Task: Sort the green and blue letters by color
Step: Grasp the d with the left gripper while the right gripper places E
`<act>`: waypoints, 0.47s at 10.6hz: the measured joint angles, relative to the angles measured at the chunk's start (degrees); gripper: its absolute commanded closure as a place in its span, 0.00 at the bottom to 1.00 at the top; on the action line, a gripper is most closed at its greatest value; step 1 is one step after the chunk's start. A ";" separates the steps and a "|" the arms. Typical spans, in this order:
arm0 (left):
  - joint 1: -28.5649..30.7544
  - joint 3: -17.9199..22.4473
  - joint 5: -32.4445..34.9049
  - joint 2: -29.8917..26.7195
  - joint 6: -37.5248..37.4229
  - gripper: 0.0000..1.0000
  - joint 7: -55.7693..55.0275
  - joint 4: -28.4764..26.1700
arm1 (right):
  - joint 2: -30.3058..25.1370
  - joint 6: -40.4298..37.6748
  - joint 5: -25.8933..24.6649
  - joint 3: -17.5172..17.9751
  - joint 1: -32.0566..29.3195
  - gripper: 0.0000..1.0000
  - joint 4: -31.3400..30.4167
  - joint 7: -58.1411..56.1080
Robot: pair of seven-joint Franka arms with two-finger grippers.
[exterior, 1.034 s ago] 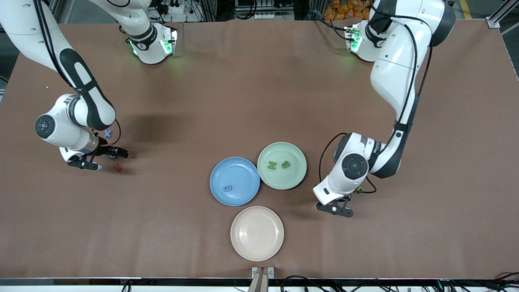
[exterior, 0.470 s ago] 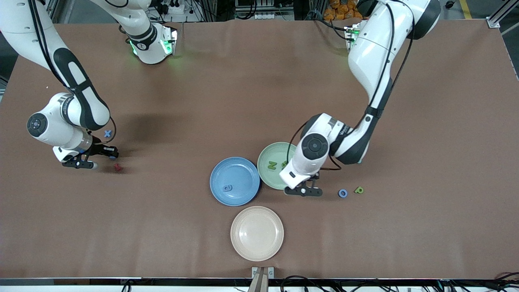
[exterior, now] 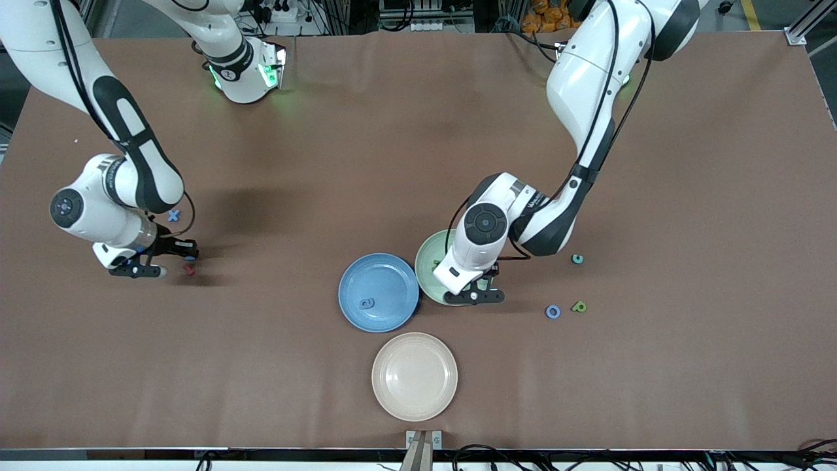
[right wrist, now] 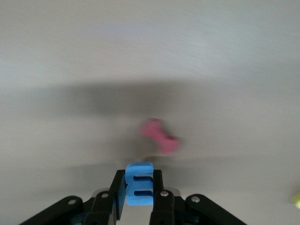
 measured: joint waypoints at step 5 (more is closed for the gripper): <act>10.11 1.63 0.35 -3.85 -5.13 0.00 14.28 -0.58 | 0.75 -20.42 9.44 1.79 9.18 1.00 15.21 12.61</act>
